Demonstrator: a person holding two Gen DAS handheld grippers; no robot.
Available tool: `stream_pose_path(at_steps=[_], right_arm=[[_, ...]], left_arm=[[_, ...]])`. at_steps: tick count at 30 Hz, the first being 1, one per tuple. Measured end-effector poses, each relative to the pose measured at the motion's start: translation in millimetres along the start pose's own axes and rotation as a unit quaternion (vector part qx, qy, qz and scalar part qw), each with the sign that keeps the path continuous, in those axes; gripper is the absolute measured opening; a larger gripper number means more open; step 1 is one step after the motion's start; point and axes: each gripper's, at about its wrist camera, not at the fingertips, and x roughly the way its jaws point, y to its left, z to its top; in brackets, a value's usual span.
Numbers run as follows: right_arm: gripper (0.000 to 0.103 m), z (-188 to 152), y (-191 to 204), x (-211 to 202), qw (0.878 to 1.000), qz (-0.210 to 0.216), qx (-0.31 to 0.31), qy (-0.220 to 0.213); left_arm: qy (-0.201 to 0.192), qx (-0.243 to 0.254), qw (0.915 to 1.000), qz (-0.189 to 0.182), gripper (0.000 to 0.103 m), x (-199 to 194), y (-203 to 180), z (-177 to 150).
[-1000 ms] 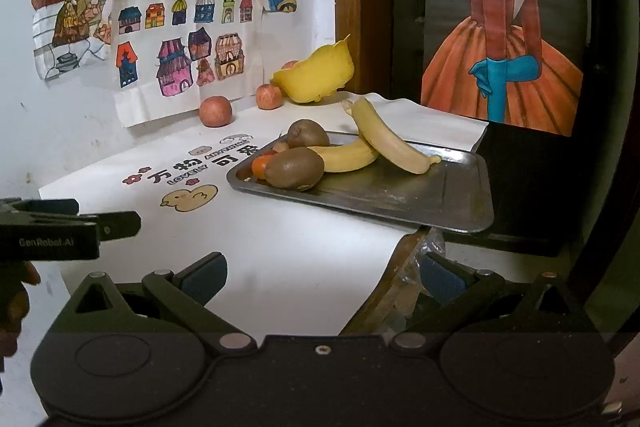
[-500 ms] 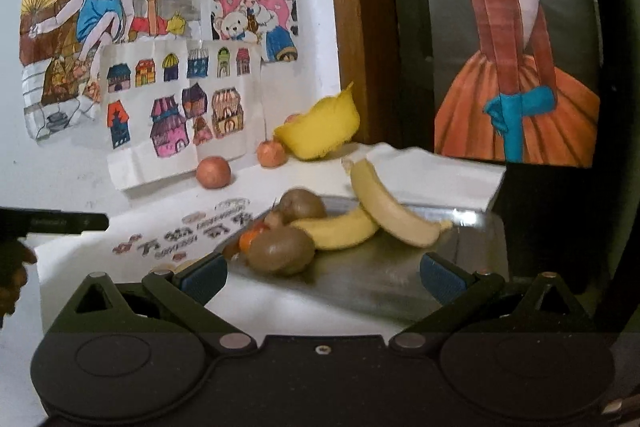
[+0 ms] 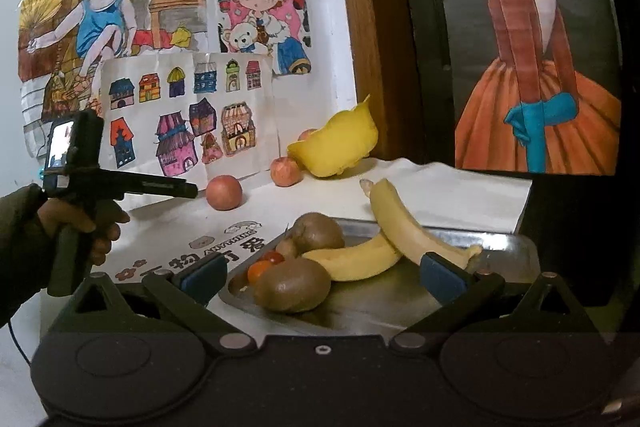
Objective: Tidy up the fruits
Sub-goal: 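Move both open tools toward the red apples beside the yellow bowl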
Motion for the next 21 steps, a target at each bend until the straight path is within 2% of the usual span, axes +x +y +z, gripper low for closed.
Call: stream_pose_path(at_steps=[4, 10, 14, 17, 21], right_arm=[[0.102, 24.3, 11.2, -22.4, 1.000, -0.006, -0.006, 0.009], [0.102, 64.0, 32.4, -83.8, 1.000, 0.005, -0.012, 0.008], [0.102, 74.5, 44.8, -110.9, 1.000, 0.023, -0.015, 0.013], [0.102, 74.8, 51.7, -118.3, 0.999, 0.036, -0.026, 0.006], [0.102, 71.8, 47.8, -99.5, 0.998, 0.064, -0.011, 0.003]], left_arm=[[-0.002, 0.000, 1.0000, 0.001, 0.103, -38.4, -6.3, 6.8], [-0.040, 0.006, 0.9992, 0.003, 0.103, -135.0, -7.8, 14.2], [-0.058, 0.022, 0.9980, 0.014, 0.103, -190.1, -6.4, 11.2], [-0.056, 0.017, 0.9982, 0.008, 0.103, -206.3, -3.3, 12.5], [-0.041, -0.014, 0.9991, -0.002, 0.103, -196.4, 3.9, 13.2]])
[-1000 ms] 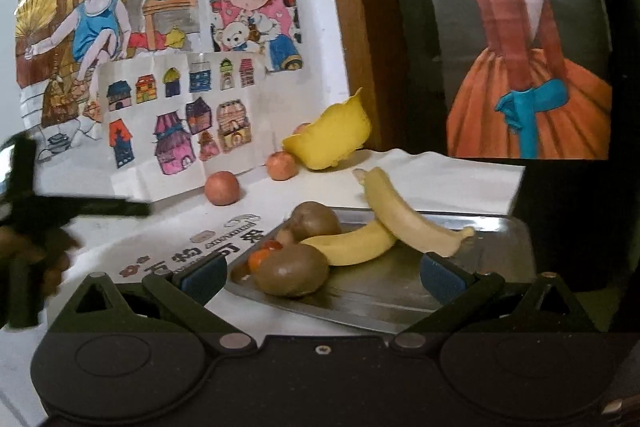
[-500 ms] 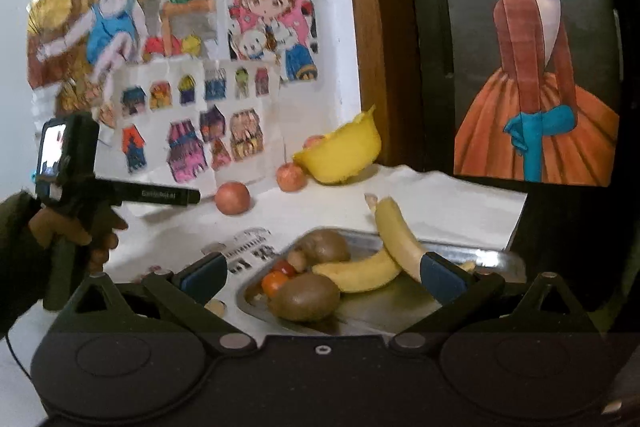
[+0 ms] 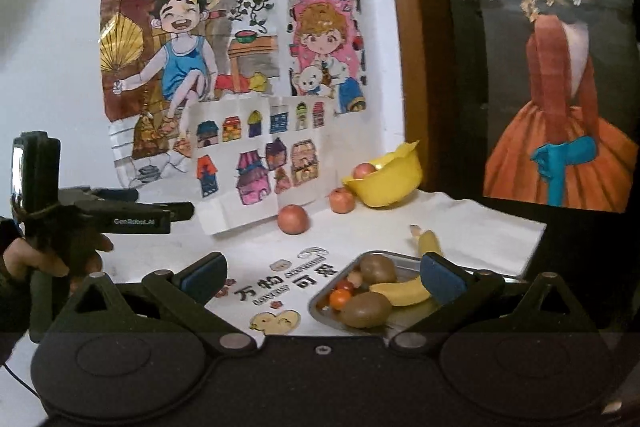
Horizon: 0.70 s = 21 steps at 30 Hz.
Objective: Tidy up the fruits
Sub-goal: 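Move both open tools toward the red apples beside the yellow bowl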
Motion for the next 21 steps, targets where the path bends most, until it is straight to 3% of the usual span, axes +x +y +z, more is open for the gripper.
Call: stream_pose_path(at_steps=[3, 7, 9, 12, 14, 18, 21], right_arm=[[0.102, -0.9, -16.7, 29.4, 0.999, 0.040, 0.015, 0.016], [0.102, 2.9, -48.2, 73.8, 0.988, 0.132, 0.030, 0.070], [0.102, 6.4, -60.3, 84.7, 0.985, 0.155, 0.018, 0.076], [0.102, 14.7, -76.3, 96.9, 0.987, 0.142, 0.009, 0.080], [0.102, 27.3, -85.2, 105.2, 0.985, 0.130, 0.028, 0.107], [0.102, 72.2, -98.5, 105.9, 0.980, 0.094, 0.077, 0.160], [0.102, 121.0, -104.2, 93.5, 0.977, 0.053, 0.102, 0.182]], left_arm=[[0.016, -0.021, 0.9996, -0.006, 0.103, 25.1, 3.2, -6.2], [0.032, -0.023, 0.9992, -0.001, 0.103, 61.9, 0.4, -14.5], [0.038, -0.044, 0.9983, 0.005, 0.103, 74.1, -0.6, -19.0], [0.066, -0.100, 0.9926, 0.020, 0.103, 82.8, -1.4, -21.9], [0.085, -0.118, 0.9887, 0.033, 0.103, 80.3, -2.6, -14.9], [0.128, -0.095, 0.9839, 0.080, 0.103, 61.2, -12.6, 28.8], [0.171, -0.122, 0.9716, 0.109, 0.103, 42.0, -17.5, 72.3]])
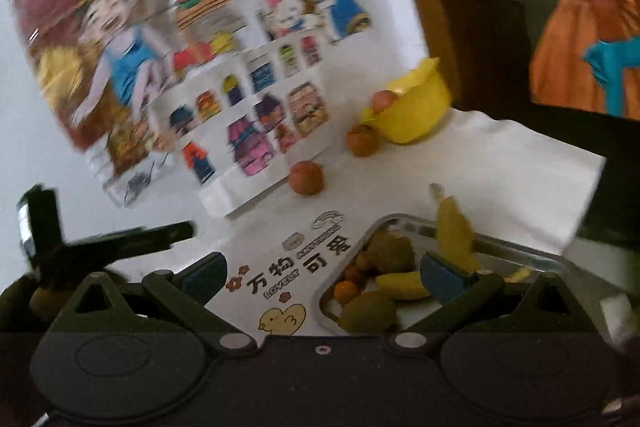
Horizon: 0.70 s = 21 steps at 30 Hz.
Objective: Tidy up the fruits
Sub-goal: 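Move both open tools toward the red apples beside the yellow bowl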
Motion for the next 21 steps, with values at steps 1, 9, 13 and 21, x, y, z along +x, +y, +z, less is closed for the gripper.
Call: stream_pose_path(at_steps=[1, 9, 13, 21], right_arm=[[0.102, 15.7, 3.2, -11.7, 1.000, -0.013, 0.011, 0.002], [0.102, 106.7, 14.9, -9.2, 1.000, -0.011, -0.001, 0.010], [0.102, 110.8, 5.5, 50.2, 0.999, -0.009, 0.042, 0.011], [0.102, 112.6, -8.9, 178.1, 0.996, -0.039, 0.076, 0.038]], left_arm=[[0.012, -0.011, 0.9999, 0.003, 0.103, -10.1, -2.3, 9.6], [0.042, -0.035, 0.9981, 0.027, 0.103, -5.8, -15.0, 53.9], [0.034, 0.014, 0.9993, -0.003, 0.103, 56.3, -22.2, 47.1], [0.040, 0.038, 0.9957, -0.074, 0.103, 208.5, -25.5, 46.8]])
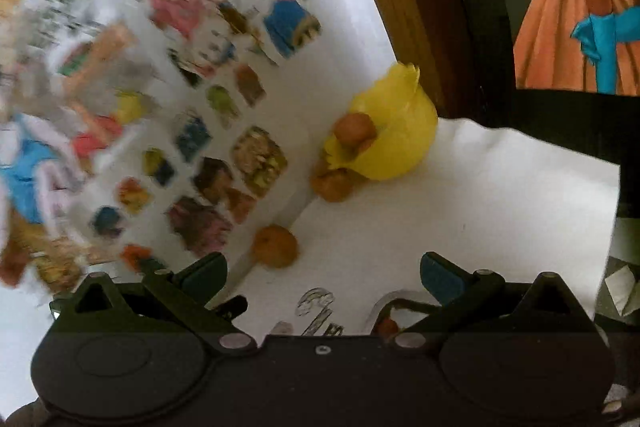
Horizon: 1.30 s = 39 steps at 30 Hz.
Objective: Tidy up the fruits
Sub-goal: 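Move both open tools toward the red apples beside the yellow bowl, then grasp a red apple with the right gripper while the left grasps another apple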
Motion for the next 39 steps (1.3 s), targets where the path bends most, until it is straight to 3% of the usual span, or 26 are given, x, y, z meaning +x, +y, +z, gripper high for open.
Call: stream_pose_path(at_steps=[6, 12, 17, 27, 34, 39], right_arm=[[0.097, 23.6, 9.5, 108.4, 1.000, 0.000, -0.022, 0.018], [0.090, 34.0, 34.8, 199.2, 0.997, -0.005, -0.068, 0.035], [0.085, 42.3, 33.8, 250.7, 0.996, -0.029, -0.074, 0.048], [0.084, 44.7, 39.4, 303.6, 0.992, -0.067, -0.102, 0.032], [0.084, 47.3, 35.3, 321.7, 0.993, -0.080, -0.085, 0.026], [0.080, 44.7, 34.1, 335.4, 0.993, -0.093, -0.074, 0.025]], left_arm=[[0.023, 0.033, 0.9992, -0.008, 0.101, 78.4, 12.0, 2.6], [0.020, 0.066, 0.9975, -0.018, 0.096, 102.9, 12.6, 0.5], [0.015, 0.079, 0.9964, -0.025, 0.092, 111.5, 9.4, -1.9], [0.015, 0.069, 0.9974, -0.013, 0.082, 127.8, 4.0, -0.7], [0.006, 0.066, 0.9978, -0.006, 0.082, 131.6, -5.8, -1.3], [-0.001, 0.065, 0.9979, -0.004, 0.073, 133.5, -4.4, -3.0]])
